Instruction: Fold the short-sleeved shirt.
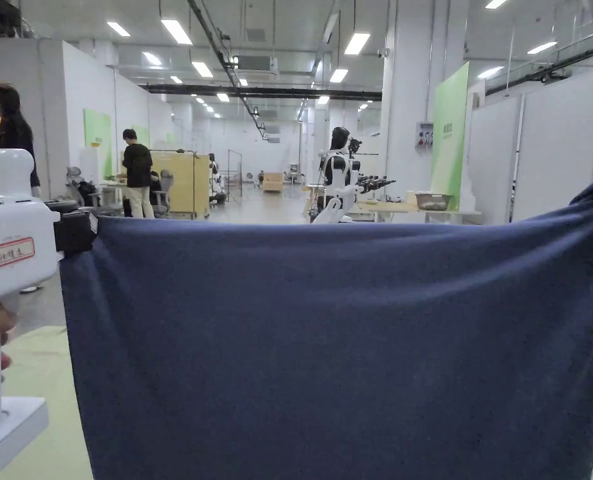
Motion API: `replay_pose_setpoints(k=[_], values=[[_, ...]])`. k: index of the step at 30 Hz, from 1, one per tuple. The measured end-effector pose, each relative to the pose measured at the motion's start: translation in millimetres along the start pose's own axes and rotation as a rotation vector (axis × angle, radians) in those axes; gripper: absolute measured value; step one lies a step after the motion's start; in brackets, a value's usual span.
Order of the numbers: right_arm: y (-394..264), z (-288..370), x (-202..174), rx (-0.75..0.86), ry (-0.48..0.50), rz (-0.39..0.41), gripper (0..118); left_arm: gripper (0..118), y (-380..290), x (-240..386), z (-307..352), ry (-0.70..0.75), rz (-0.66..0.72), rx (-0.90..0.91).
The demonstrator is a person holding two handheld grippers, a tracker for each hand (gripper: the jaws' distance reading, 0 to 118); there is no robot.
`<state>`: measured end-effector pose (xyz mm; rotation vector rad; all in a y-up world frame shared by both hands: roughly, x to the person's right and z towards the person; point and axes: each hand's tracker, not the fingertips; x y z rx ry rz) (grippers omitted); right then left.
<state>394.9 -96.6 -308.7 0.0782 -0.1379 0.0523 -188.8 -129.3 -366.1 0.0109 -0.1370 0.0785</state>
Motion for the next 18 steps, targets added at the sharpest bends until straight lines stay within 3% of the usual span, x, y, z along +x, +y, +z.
replay_pose_setpoints(k=[9,14,18], values=[[24,-26,-9,0.028,0.017,0.015,9,5,31,-3,-12,0.051,-0.086,0.015],[32,-80,-24,0.041,0.014,0.039,9,5,46,-7,-58,0.088,-0.122,0.008],[38,-133,-35,0.028,0.008,0.014,9,5,57,-19,-113,0.074,-0.045,-0.040]])
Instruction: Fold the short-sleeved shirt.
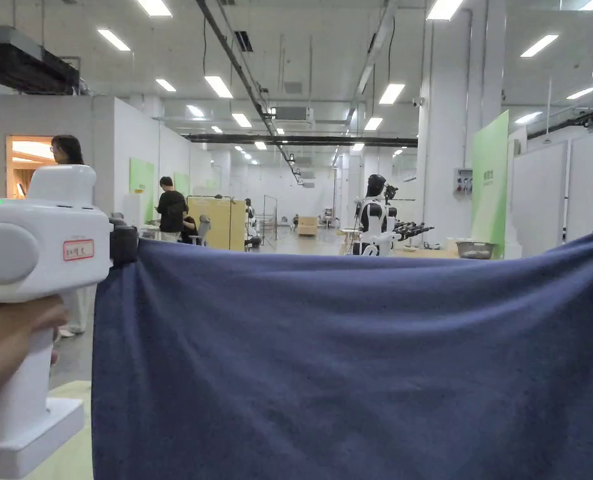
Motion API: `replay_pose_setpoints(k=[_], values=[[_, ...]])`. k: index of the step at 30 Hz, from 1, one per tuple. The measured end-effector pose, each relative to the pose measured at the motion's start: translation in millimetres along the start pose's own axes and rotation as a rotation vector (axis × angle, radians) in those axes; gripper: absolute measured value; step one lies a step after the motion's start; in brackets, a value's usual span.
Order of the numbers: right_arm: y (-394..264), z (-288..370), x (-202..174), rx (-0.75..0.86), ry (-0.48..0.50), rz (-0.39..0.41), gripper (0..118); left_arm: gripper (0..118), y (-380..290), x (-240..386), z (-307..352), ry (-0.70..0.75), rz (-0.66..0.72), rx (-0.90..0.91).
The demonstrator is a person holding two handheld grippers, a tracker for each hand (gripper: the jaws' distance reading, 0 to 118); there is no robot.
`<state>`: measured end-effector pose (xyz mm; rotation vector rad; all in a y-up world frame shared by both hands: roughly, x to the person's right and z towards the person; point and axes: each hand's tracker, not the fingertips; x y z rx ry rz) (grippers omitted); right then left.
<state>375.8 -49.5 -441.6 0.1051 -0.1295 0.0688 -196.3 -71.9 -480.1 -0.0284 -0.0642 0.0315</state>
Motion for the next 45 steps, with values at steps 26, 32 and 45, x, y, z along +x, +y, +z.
replay_pose_setpoints(k=[26,32,45], values=[[-104,-291,-64,-0.009,-0.080,0.024,9,5,-55,-5,-276,0.167,-0.165,0.073],[-194,-319,-76,-0.103,-0.045,0.038,9,5,-144,-8,-322,0.171,-0.099,-0.035],[-296,-290,-61,-0.239,-0.038,0.008,9,5,-268,-3,-319,0.106,-0.151,-0.231]])
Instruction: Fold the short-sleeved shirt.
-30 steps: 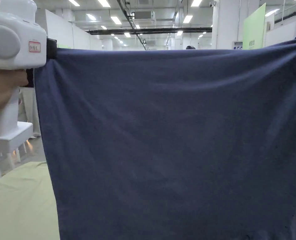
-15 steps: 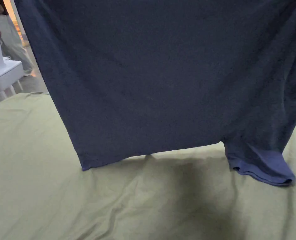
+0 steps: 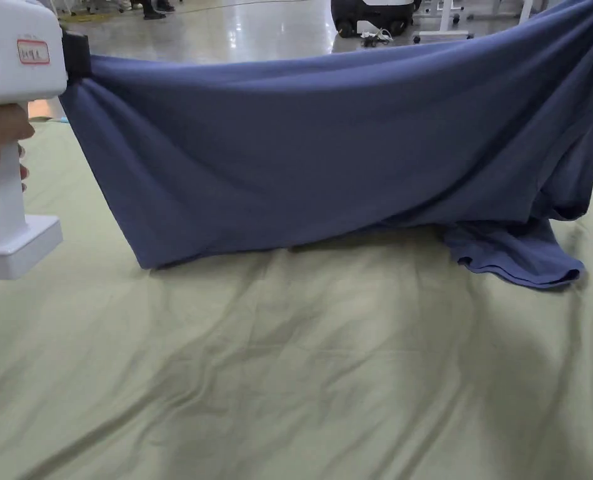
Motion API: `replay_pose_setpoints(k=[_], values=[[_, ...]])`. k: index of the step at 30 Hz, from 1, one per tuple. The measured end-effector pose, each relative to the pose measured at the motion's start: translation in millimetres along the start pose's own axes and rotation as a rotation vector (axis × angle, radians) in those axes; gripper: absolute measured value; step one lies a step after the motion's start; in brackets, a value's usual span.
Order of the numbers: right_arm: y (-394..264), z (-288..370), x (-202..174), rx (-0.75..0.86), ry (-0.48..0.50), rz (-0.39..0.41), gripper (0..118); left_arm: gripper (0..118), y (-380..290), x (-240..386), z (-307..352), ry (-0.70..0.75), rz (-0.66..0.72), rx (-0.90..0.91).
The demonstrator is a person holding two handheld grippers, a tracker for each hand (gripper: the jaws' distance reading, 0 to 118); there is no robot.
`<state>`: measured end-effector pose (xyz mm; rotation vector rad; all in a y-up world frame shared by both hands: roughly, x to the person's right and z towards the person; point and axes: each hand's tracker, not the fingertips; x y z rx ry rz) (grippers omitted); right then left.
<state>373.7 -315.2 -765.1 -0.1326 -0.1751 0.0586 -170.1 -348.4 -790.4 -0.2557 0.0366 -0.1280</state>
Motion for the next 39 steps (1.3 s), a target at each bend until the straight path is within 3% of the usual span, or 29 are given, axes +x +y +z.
replay_pose_setpoints(k=[8,17,23,27,32,34,39], values=[[-29,119,27,0.009,0.058,-0.044,9,5,-44,-6,100,-0.064,0.038,-0.008],[-100,295,48,-0.052,0.114,0.077,9,5,-129,-17,264,-0.080,0.103,-0.036],[-161,383,56,-0.136,0.134,0.005,9,5,-202,-28,341,-0.139,0.185,-0.091],[-185,428,65,-0.142,0.128,-0.027,9,5,-229,-34,379,-0.140,0.167,-0.098],[-209,458,77,-0.153,0.113,-0.028,9,5,-247,-40,417,-0.158,0.187,-0.077],[-217,463,78,-0.174,0.120,-0.007,9,5,-256,-38,420,-0.168,0.155,-0.093],[-248,460,73,-0.328,0.132,0.131,9,5,-286,-30,409,-0.180,0.089,-0.224]])
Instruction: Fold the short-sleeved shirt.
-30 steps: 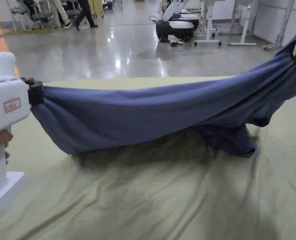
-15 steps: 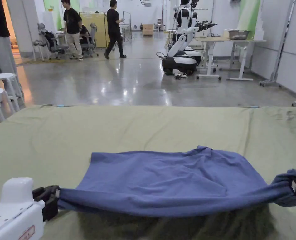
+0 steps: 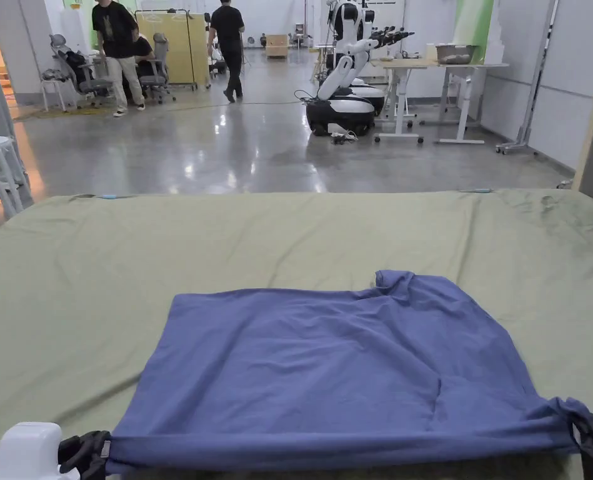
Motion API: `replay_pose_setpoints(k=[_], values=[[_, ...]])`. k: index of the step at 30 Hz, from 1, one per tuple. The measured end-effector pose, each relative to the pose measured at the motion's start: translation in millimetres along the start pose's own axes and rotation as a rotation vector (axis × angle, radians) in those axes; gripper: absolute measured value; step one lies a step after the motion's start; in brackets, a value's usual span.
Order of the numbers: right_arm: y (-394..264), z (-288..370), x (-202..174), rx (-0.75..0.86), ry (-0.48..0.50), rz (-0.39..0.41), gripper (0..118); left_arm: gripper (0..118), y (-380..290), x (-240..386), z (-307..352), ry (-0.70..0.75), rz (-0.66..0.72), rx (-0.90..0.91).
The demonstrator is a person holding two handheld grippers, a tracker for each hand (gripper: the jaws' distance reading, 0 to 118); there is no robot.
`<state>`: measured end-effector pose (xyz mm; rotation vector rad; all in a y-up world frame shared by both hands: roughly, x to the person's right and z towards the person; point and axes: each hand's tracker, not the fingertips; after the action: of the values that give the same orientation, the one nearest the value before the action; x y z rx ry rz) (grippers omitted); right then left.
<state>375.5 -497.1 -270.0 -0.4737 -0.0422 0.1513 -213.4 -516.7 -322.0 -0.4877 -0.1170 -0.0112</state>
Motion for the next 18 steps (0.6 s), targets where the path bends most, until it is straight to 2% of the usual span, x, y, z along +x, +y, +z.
replay_pose_setpoints(k=[4,5,6,7,8,9,11,12,13,14,15,16,17,18], values=[[-26,-19,2,-0.108,0.010,0.018,10,6,-22,-5,-22,-0.003,0.017,-0.139],[-31,-20,2,-0.127,0.027,-0.001,15,12,-27,-6,-26,-0.001,0.023,-0.180],[-36,-20,6,-0.121,0.072,-0.051,32,22,-31,-6,-27,0.007,0.030,-0.201],[-40,-18,7,-0.114,0.066,-0.088,66,31,-33,-7,-26,0.012,0.044,-0.186],[-41,-16,7,-0.120,0.035,-0.114,115,72,-33,-8,-20,0.002,0.060,-0.165],[-42,-11,8,-0.113,0.035,-0.124,118,114,-31,-8,-15,-0.002,0.074,-0.154],[-43,-2,8,-0.045,0.037,-0.124,118,118,-25,-12,-5,0.002,0.112,-0.189],[-40,0,8,-0.063,0.026,-0.109,118,118,-27,-10,7,-0.058,0.144,-0.113],[-37,7,5,-0.055,0.021,-0.094,118,118,-25,-9,14,-0.071,0.146,-0.116],[-34,16,2,-0.026,0.010,-0.069,116,118,-23,-7,21,-0.062,0.127,-0.119],[-31,22,0,-0.010,0.004,-0.046,108,115,-21,-4,29,-0.057,0.116,-0.112],[-29,28,-3,0.001,0.008,-0.028,81,104,-15,-10,44,-0.046,0.102,-0.085],[-15,47,-13,0.040,0.030,-0.020,19,66,-13,-10,53,-0.044,0.088,-0.052],[-10,56,-18,0.071,0.038,-0.016,3,12,-13,-8,59,-0.043,0.081,-0.045]])
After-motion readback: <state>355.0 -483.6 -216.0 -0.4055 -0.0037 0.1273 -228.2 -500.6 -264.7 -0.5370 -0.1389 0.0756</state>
